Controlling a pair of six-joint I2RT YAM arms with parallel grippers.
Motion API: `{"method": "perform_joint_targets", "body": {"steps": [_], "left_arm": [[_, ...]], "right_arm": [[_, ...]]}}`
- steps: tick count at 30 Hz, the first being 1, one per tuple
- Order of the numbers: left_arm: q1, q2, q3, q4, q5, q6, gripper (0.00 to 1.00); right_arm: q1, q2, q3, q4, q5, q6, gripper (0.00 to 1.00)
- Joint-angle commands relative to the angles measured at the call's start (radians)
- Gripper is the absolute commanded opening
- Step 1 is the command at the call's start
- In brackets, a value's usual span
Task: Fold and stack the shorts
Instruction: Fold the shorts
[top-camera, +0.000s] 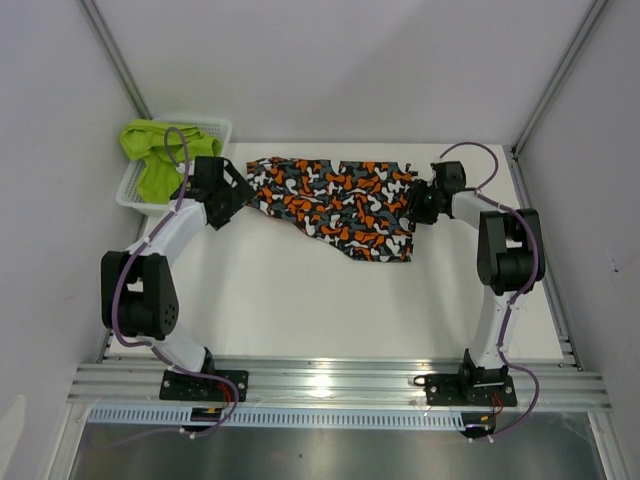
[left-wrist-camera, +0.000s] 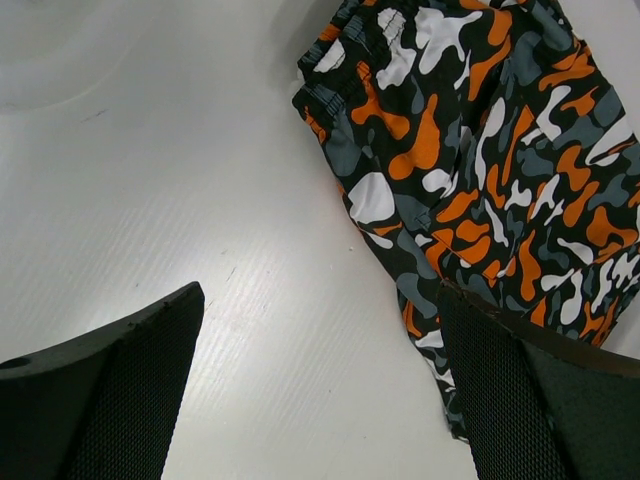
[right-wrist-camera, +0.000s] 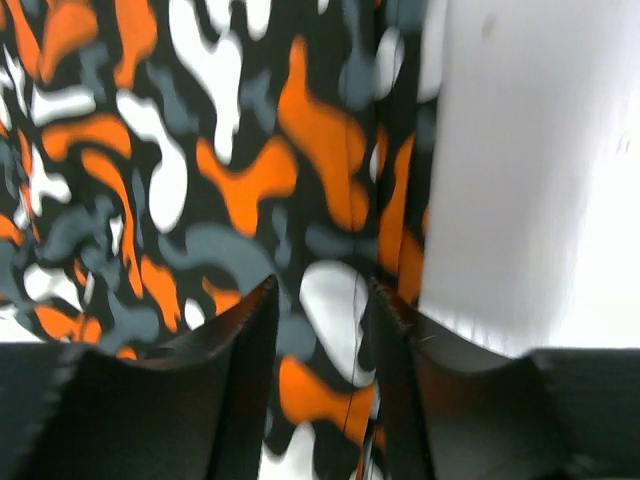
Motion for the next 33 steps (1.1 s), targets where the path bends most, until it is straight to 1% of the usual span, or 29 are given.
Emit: {"method": "perform_joint_targets", "body": {"steps": [1,2,4,5,7,8,9,11,12,13,15,16,19,22,23,29,33], "left_arm": [[-0.016,-0.046,-0.016,0.036,0.006,0.027,0.99],[-0.024,-0.049,-0.03,0.039,0.006,0.027,0.99],[-0.03,-0.061,-0.04,0.041,0.001,0.021,0.99],[-0.038,-0.072,-0.051,0.044,-0.001,0.019,0.99],[-0.042,-0.087,-0.077,0.047,-0.004,0.016,0.99],[-0.047,-0.107,-0.082,0.047,-0.005,0.015,0.99],[-0.05,-0.118,-0.091,0.047,-0.01,0.012,0.99],[-0.062,-0.157,-0.123,0.051,-0.027,0.007,0.99],[-0.067,-0.171,-0.132,0.054,-0.033,-0.002,0.99],[-0.075,-0.187,-0.16,0.057,-0.039,-0.008,0.99],[-0.093,-0.23,-0.201,0.071,-0.056,-0.026,0.99],[-0.101,-0.242,-0.211,0.082,-0.057,-0.028,0.99],[-0.127,-0.285,-0.249,0.08,-0.068,-0.034,0.99],[-0.145,-0.319,-0.275,0.074,-0.076,-0.027,0.99],[-0.151,-0.328,-0.286,0.07,-0.079,-0.024,0.99],[-0.179,-0.398,-0.353,0.083,-0.085,-0.027,0.99],[-0.194,-0.423,-0.379,0.084,-0.1,-0.03,0.99]], "right_arm": [[0.069,-0.146,-0.03,-0.026,0.102,-0.064,0.46],[0.111,-0.164,-0.028,-0.039,0.12,-0.09,0.48],[0.156,-0.196,-0.037,-0.072,0.172,-0.106,0.59],[0.202,-0.229,-0.054,-0.082,0.189,-0.109,0.65],[0.24,-0.268,-0.083,-0.087,0.25,-0.088,0.71],[0.254,-0.312,-0.117,-0.093,0.274,-0.066,0.73],[0.271,-0.338,-0.137,-0.101,0.316,0.008,0.75],[0.281,-0.424,-0.215,-0.089,0.327,0.095,0.77],[0.287,-0.455,-0.243,-0.081,0.355,0.177,0.77],[0.291,-0.487,-0.27,-0.076,0.376,0.222,0.8],[0.311,-0.574,-0.347,-0.064,0.431,0.313,0.99],[0.314,-0.598,-0.37,-0.063,0.445,0.403,0.99],[0.316,-0.653,-0.445,-0.058,0.475,0.555,0.99],[0.317,-0.656,-0.47,-0.087,0.501,0.639,0.99],[0.319,-0.653,-0.47,-0.119,0.51,0.7,1.0],[0.311,-0.604,-0.473,-0.19,0.527,0.888,0.98],[0.313,-0.596,-0.496,-0.179,0.548,0.965,0.97]]}}
